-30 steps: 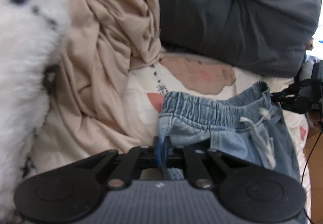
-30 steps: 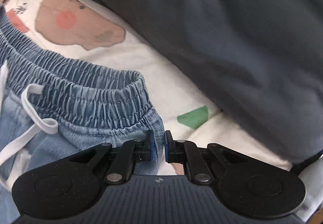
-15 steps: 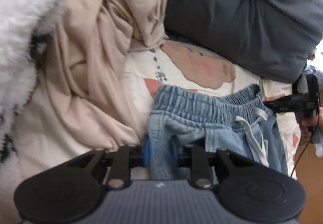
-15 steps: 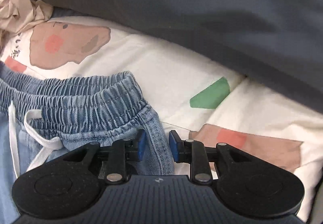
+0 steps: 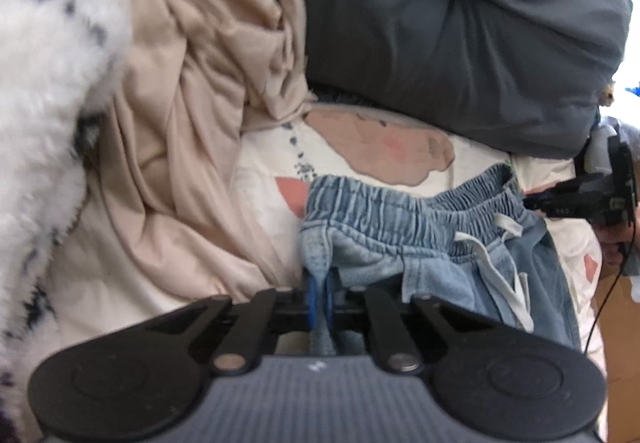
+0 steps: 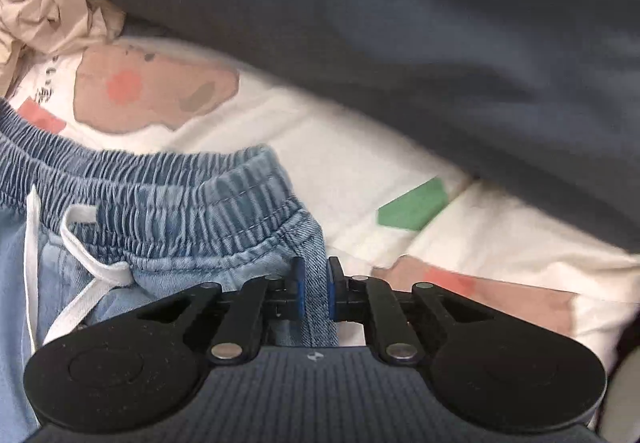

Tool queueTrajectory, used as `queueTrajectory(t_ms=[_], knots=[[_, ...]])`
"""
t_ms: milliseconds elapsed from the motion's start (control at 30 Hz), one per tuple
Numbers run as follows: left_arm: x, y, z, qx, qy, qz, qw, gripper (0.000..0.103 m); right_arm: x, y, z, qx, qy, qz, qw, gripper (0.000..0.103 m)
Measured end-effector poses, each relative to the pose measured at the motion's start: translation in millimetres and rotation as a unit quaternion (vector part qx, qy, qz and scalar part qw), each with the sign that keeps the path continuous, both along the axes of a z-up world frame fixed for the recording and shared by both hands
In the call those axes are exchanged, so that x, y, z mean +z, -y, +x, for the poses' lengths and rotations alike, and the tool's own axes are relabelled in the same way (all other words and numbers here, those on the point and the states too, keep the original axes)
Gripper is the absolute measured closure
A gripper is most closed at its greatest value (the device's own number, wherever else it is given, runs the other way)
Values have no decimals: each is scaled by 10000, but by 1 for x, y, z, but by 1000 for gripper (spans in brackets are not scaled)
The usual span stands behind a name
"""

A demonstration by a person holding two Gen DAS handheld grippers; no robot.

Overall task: Fold clothes
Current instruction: 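Lift the jeans waistband with both grippers and carry it over the legs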

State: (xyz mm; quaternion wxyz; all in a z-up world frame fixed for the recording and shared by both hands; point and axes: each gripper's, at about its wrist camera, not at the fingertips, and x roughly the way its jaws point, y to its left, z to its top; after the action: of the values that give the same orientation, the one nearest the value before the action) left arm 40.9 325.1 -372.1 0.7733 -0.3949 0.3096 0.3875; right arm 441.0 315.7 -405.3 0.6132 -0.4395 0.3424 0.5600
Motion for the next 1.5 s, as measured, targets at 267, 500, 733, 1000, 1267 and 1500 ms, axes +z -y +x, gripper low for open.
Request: queueTrajectory(t_ms=[267, 500, 733, 1000, 1267, 1500], knots=[[30, -6, 17, -46, -8, 658, 9978, 99, 37, 15, 7, -408, 440, 625, 9962, 95], [44, -32, 43, -164, -32, 1100, 9938, 99, 63, 10, 24, -739, 899, 1073, 9874, 95], [36, -57, 65, -144, -294, 1186, 9924, 99, 64, -13, 35, -984, 1063, 1170, 9825, 95], [-9, -78, 65, -108, -621, 674, 9957, 99, 23, -49, 39, -1048, 1003, 720, 9868, 95], [-36, -86, 61, -115, -616, 226, 9978, 91, -12, -74, 54, -1167, 637, 351, 9905, 91], [-12, -77, 49, -3, -468, 282, 9985, 82, 22, -62, 52, -901, 823, 629, 9905, 77]])
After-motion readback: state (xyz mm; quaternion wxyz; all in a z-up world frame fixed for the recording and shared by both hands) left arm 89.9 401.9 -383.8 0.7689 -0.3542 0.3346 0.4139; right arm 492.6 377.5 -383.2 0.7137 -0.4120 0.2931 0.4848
